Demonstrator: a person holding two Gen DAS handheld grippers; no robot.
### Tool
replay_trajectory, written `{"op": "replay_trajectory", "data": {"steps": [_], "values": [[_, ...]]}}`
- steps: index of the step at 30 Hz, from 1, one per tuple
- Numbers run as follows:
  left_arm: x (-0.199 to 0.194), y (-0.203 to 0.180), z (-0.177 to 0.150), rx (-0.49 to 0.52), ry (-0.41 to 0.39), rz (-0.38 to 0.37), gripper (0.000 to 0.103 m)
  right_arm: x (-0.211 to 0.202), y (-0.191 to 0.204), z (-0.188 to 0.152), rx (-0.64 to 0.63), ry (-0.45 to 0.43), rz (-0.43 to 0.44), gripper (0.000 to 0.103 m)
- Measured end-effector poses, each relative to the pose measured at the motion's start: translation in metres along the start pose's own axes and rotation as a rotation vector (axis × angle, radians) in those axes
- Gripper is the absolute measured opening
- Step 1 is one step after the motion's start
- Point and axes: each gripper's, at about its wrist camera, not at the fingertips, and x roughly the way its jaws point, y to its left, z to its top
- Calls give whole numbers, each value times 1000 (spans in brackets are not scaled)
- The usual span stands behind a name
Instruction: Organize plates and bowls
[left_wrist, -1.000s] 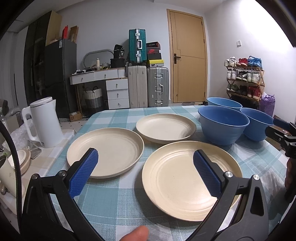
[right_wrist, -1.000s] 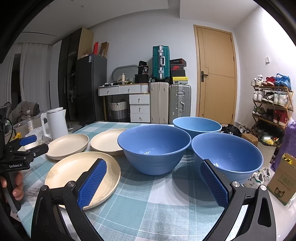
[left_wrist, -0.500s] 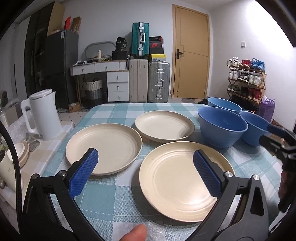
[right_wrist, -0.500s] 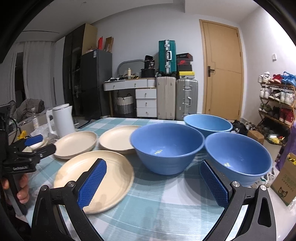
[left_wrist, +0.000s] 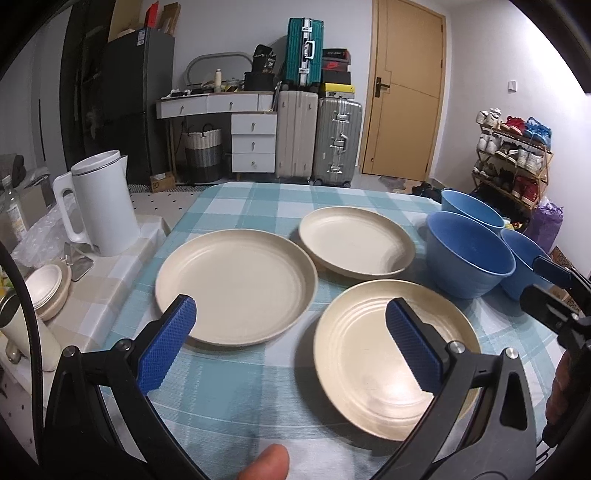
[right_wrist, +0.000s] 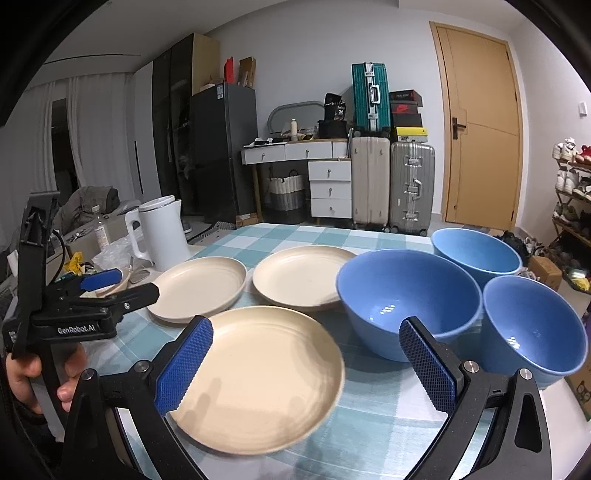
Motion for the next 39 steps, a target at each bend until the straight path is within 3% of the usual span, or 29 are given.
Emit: {"op": "replay_trajectory", "data": {"steps": [9, 21, 39], "values": [[8, 35, 17, -80, 31, 30, 102, 28, 18, 28, 1, 29, 37, 103], [47, 49, 28, -71, 76, 83, 102, 80, 29, 56, 19, 97, 53, 103], [104, 114, 27, -200, 205, 132, 102, 164, 59, 61, -30, 240, 69, 103]]}}
